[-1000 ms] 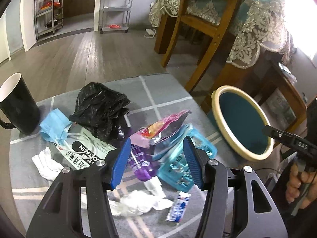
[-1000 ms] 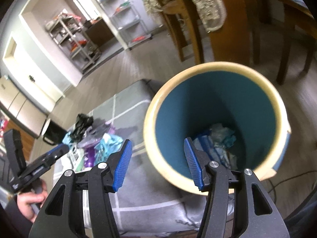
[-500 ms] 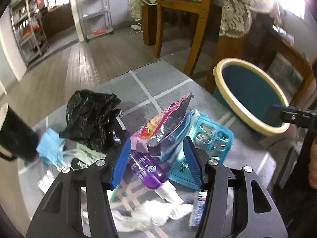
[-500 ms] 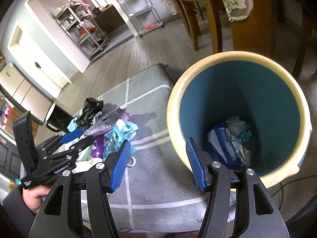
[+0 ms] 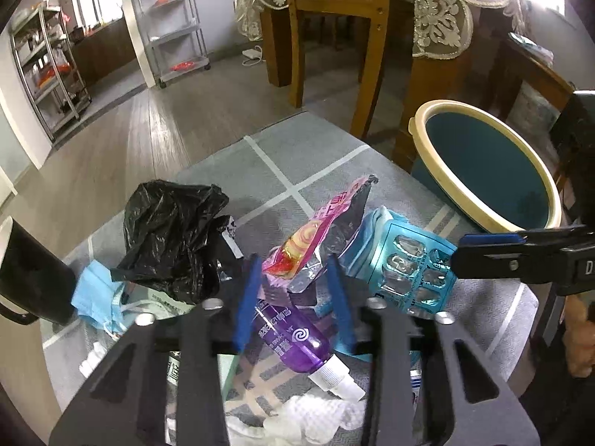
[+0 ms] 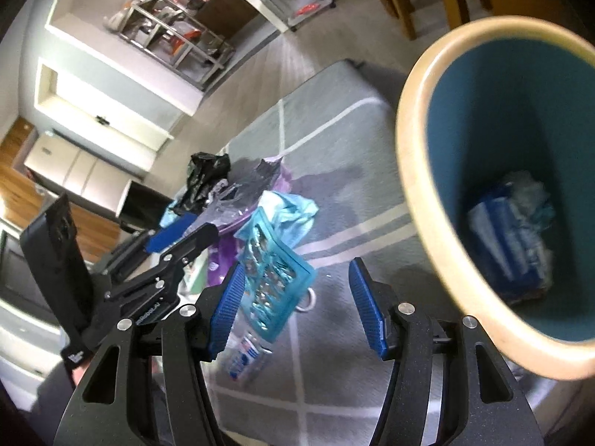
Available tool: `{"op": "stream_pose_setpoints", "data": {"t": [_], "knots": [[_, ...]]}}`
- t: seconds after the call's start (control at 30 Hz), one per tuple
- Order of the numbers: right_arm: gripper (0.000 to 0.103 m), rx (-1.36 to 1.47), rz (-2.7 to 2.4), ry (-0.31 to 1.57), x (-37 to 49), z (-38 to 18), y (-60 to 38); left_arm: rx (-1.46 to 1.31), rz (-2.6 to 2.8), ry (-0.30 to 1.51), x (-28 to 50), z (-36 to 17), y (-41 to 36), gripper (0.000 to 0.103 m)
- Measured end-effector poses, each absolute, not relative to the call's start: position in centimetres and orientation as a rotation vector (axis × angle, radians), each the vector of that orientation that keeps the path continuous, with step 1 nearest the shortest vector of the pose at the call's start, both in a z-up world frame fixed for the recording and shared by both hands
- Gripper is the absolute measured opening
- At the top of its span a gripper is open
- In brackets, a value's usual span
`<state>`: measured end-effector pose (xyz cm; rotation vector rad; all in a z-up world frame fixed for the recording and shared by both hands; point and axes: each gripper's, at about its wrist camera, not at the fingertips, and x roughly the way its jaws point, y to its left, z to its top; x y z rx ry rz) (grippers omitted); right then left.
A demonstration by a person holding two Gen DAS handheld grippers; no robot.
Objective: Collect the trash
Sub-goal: 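Grasp the pink snack wrapper with the left tool while the right tool grasps the teal blister tray, then carry the wrapper and blister tray over the bin and release both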
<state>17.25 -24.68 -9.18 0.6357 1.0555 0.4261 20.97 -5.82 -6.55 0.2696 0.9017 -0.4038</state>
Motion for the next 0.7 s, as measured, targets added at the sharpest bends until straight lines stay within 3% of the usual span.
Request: {"op": "stream_pose_setpoints", "data": {"t": [0.1,0.17,0.23,0.27,0.37,0.7], "knots": [[0.054,0.66,0.463,1.054,17.6,-9.5,-24.2,0.254,-0.409,0.91,21.1,-6.8,-5.6,0.022],[0.035,0.648,0.483,1.055,17.6,-9.5,-23.8,0.25,-0.41,0.914,21.1,-6.9,-5.6,0.016],[0.021,0.619,0.492,1.059,17.5,-9.3,-23.4,0.243,-0.413,0.912,21.1,-6.9,-5.6,0.012],[0.017,0.604,0.496,1.056,17.4,-9.1,-23.2,0.239,-0.415,0.908,21.1,-6.8,-5.6,0.005],[0.014,0.589,0.509,1.031,17.2,-8.4,-23.1,0.221,-0.41,0.902,20.9,-6.6,-5.4,0.0],[0.009,0.582,0.545,0.923,15.8,-5.1,-24.0,0.037,-0.382,0.856,20.1,-4.3,-2.6,0.0]]}}
